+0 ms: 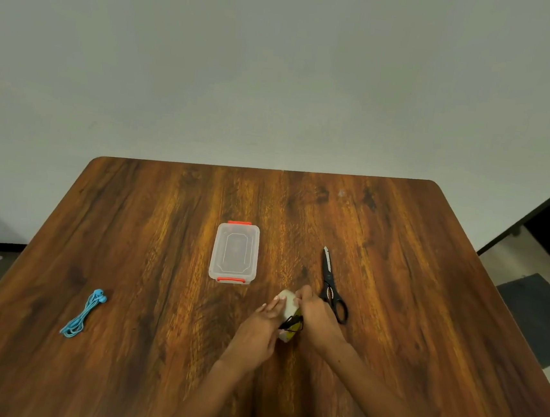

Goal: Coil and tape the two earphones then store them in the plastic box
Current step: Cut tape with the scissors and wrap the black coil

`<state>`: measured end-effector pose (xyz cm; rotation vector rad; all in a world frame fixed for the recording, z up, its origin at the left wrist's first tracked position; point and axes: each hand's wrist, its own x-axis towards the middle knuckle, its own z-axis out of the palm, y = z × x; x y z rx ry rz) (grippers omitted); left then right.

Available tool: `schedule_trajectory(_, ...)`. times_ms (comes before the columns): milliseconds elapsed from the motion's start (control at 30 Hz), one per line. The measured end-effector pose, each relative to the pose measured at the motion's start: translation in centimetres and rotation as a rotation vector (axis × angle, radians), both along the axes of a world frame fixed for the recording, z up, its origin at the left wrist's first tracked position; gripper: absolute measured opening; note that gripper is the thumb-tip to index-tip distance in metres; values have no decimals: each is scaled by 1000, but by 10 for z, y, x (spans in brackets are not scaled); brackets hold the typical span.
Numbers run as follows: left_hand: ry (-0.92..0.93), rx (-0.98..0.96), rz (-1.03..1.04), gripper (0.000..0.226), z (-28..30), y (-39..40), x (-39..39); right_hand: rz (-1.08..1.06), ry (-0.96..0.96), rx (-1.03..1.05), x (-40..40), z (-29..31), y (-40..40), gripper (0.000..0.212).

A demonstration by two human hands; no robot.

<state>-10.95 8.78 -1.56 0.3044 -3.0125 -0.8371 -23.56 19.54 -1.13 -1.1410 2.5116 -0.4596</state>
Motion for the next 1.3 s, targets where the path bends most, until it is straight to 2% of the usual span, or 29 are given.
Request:
schedule_trajectory(167, -2, -70, -42, 58, -2, 0, -2, -105, -72, -35, -7, -5, -6, 1)
schedule_trajectory(300, -19, -65, -12, 63, -7, 6, -5, -261, -198, -150, -16, -6, -8, 11)
schedule_trajectory(400, -50, -65, -9, 65, -10, 11, -5, -224, -225, -246, -26, -4, -1, 12)
schedule_trajectory(533, -87, -29, 20, 67, -12, 16, -7, -163, -345, -248, -33, -6, 11, 16)
schedule_trajectory(633, -106, -19, 31, 70, -12, 17, -8, -175, -492, -277, -36, -6, 15, 32)
schedule_trajectory(767, -110, -24, 47, 73, -14, 17, -6, -197, -520, -326, -39, -8, 14, 16)
schedule_trajectory(900, -118, -29, 55, 74, -14, 18, -4, -227, -519, -365, -41, -11, 14, 11)
schedule_trajectory(1033, -82, -51, 37, 73, -16, 21, -3, -185, -367, -325, -36, -9, 7, 9)
schedule_trajectory(1100, -65, -52, 45, 73, -17, 22, 0, -252, -335, -346, -34, -10, 4, 7)
schedule_trajectory(1200, -26, -32, 57, 71, -20, 24, 10, -415, -460, -410, -37, -7, 2, 13)
schedule_trajectory(1300, 16, -65, 43, 65, -19, 22, 15, -454, -546, -427, -37, 0, 1, 15)
